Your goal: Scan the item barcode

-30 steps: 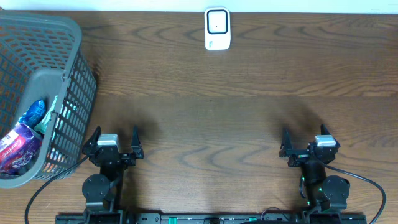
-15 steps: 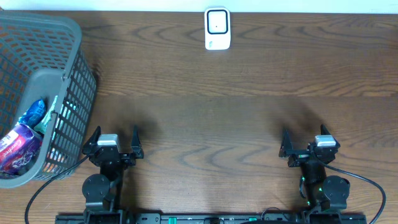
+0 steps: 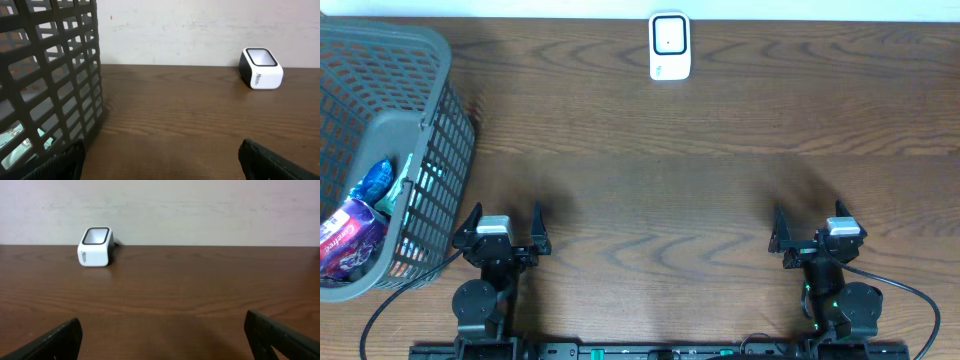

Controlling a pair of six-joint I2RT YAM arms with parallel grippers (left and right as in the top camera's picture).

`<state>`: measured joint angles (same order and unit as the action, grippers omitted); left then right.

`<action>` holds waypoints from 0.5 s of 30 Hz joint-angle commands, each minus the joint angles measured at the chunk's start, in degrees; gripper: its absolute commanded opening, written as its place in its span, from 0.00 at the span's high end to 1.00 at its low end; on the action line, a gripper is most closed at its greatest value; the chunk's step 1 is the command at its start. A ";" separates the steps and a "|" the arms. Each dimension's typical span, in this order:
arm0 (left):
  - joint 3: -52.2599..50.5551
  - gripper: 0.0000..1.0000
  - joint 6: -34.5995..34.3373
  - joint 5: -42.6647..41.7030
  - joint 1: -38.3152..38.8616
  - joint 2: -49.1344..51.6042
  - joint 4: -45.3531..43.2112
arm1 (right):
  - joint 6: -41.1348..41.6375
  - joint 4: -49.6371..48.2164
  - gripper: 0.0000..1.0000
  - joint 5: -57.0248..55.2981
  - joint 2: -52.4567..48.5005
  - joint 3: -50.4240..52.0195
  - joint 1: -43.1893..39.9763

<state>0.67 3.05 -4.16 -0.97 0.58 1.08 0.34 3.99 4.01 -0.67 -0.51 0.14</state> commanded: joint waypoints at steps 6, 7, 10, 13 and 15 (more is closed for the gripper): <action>-0.44 0.02 0.57 -1.20 -0.24 -0.35 2.60 | -0.83 0.09 0.01 -0.50 0.13 0.17 0.33; -0.44 0.02 0.57 -1.20 -0.24 -0.35 2.62 | -0.83 0.07 0.01 -0.48 0.13 0.17 0.33; -0.44 0.02 0.57 -1.20 -0.24 -0.35 2.60 | -0.83 0.09 0.01 -0.50 0.13 0.17 0.33; -0.44 0.02 0.55 -1.20 -0.24 -0.35 2.60 | -0.83 0.07 0.01 -0.50 0.13 0.17 0.33; -0.44 0.02 -4.07 -4.72 -0.22 -0.35 2.23 | -0.83 0.07 0.01 -0.48 0.13 0.17 0.33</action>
<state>0.67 3.03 -4.19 -0.97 0.58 1.02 0.32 3.99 4.01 -0.69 -0.51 0.14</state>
